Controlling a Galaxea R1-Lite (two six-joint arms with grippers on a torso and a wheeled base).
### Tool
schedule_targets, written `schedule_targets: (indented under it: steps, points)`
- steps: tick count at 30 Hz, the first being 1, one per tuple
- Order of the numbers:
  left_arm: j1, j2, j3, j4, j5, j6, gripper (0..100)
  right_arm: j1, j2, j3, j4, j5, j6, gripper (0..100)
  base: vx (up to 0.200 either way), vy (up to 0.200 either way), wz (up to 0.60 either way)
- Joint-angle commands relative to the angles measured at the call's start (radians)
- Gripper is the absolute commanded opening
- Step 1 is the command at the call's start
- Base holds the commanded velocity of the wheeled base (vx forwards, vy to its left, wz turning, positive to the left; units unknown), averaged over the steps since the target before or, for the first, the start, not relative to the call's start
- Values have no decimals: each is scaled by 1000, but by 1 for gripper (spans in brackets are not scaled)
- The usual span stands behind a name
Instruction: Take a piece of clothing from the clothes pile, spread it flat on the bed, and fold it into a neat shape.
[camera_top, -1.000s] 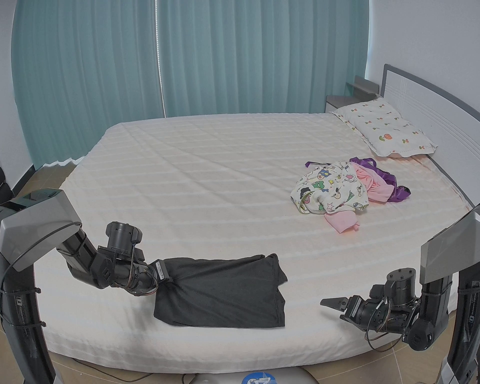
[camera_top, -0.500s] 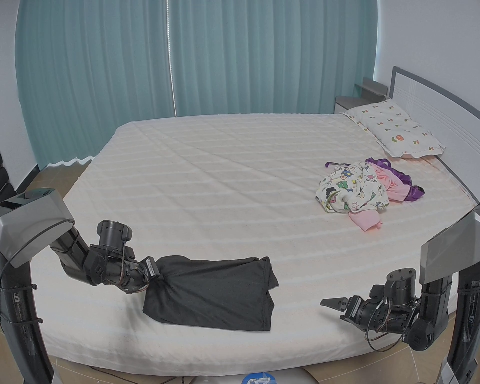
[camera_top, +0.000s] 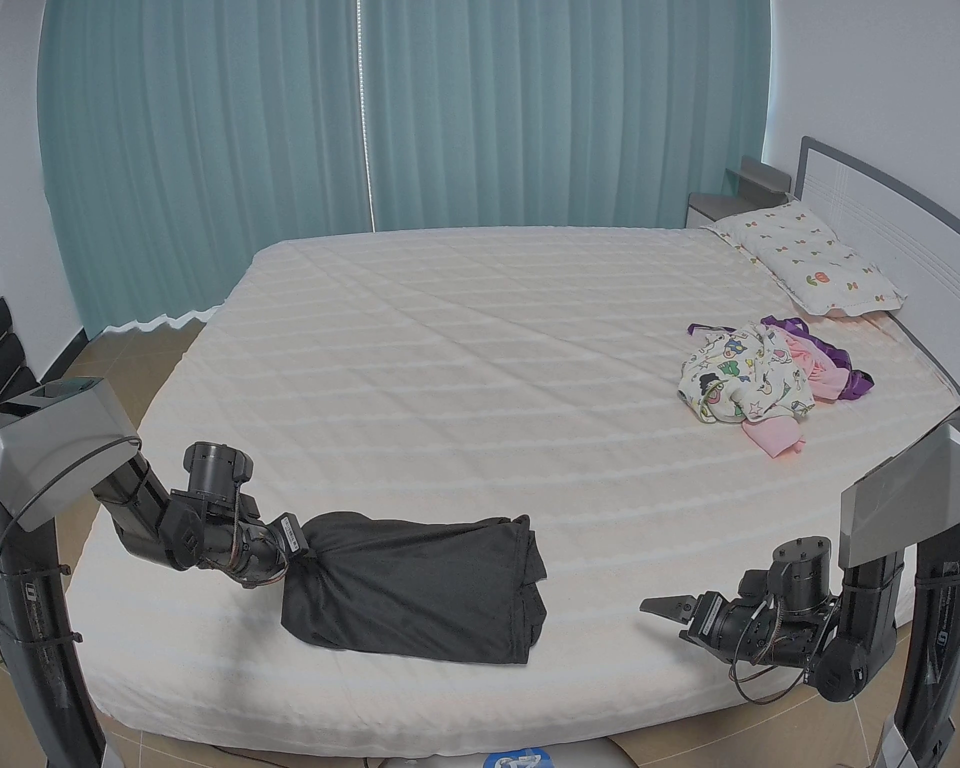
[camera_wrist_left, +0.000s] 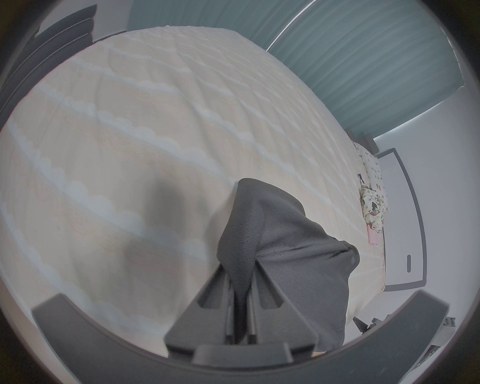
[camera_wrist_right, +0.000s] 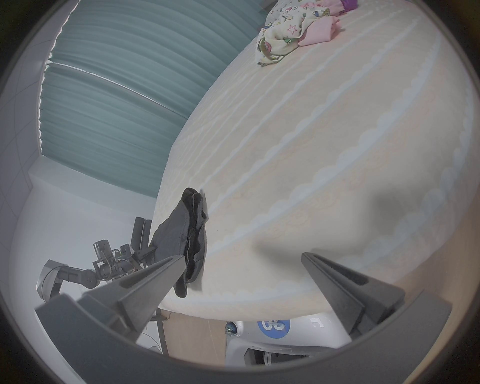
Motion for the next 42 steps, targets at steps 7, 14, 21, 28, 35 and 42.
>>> schedule_targets:
  steps: [7,14,21,28,35,42]
  points:
    - [-1,-2,28,-1,-6,-4,100,1,2,-2,0,1,0,100,0,0,0]
    - [4,-31,53,1,-3,-15,100,19,-3,-17,0,-4,-2,100,0,0,0]
    - [34,-113,77,-1,-8,-145,100,106,8,-91,11,-10,-3,100,0,0,0]
    - [28,-169,163,-20,-8,-236,100,214,3,-260,170,-12,-8,100,0,0,0]
    - [27,-163,234,-152,-8,-332,100,300,43,-445,362,-21,-8,100,0,0,0]
    - [27,-169,263,-197,-8,-343,100,350,103,-549,431,-58,-13,100,0,0,0]
